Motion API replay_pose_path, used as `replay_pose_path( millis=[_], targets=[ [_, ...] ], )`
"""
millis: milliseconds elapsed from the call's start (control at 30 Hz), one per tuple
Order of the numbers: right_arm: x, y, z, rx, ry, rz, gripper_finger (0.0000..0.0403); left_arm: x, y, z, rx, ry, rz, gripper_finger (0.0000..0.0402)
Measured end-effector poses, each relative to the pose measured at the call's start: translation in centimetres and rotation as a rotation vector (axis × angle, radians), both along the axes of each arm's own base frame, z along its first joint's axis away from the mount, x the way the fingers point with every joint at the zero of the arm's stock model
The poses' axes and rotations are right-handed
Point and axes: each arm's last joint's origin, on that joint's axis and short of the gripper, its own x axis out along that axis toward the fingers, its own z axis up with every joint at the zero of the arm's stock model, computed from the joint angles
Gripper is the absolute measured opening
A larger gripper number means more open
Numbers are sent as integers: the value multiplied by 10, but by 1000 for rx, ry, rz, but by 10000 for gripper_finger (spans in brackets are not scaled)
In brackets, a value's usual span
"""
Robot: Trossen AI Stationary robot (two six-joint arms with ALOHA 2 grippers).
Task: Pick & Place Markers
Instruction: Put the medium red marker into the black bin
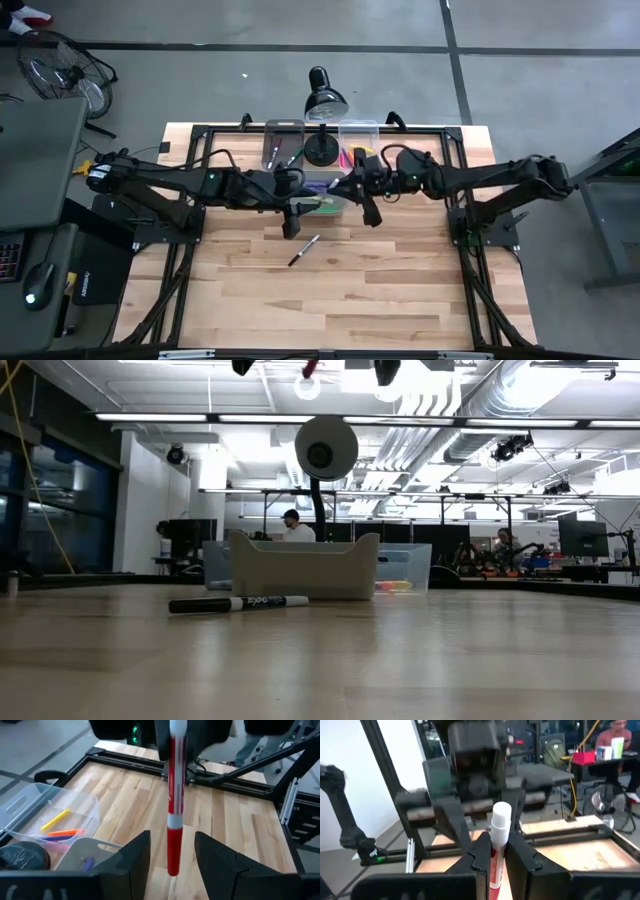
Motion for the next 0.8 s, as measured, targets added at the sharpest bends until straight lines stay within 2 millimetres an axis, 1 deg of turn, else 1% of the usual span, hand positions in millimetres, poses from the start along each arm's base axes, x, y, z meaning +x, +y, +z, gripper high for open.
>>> replay_pose_path(
  millis=[100, 300, 567, 667, 800],
  targets=[
    [8, -1, 10, -26, 8, 15, 28, 0, 0, 1, -2, -11, 0, 152],
    [26, 0, 17, -69, 75, 53, 28, 1, 0, 1, 5, -16, 18, 152],
    [27, 0, 28, -89, 46, 51, 28, 0, 1, 0, -8, -3, 25, 148],
    [26, 0, 27, -85, 55, 51, 28, 0, 1, 1, -10, -14, 26, 130],
    [26, 0, 23, -80, 100, 53, 28, 1, 0, 1, -12, -20, 13, 90]
  ],
)
